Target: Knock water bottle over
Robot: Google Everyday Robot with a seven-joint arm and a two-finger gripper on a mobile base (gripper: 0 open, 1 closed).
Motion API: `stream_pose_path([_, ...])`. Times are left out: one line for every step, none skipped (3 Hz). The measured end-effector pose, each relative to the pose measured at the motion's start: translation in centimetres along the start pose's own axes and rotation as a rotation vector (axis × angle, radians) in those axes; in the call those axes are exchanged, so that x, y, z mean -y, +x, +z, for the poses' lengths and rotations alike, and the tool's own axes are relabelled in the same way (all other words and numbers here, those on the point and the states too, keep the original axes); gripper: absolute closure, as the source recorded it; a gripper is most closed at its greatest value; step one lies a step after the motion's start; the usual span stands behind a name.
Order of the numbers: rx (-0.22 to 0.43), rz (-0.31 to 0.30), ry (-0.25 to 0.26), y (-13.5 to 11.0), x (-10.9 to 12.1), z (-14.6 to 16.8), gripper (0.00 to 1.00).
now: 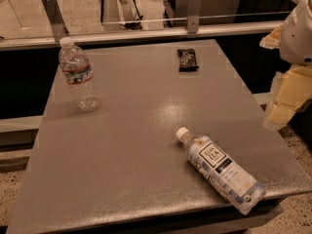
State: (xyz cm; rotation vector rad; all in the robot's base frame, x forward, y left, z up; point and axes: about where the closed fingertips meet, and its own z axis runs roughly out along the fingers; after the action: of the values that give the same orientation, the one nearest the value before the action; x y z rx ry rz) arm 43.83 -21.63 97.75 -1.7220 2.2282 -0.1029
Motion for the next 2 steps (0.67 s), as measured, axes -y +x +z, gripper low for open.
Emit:
stream_pose_path([0.003,-0.002,0.004,-0.1,0.1,-0.1,0.00])
stream_pose_path([0.105,-0.025,-0.033,-2.7,0.8,1.1,0.00])
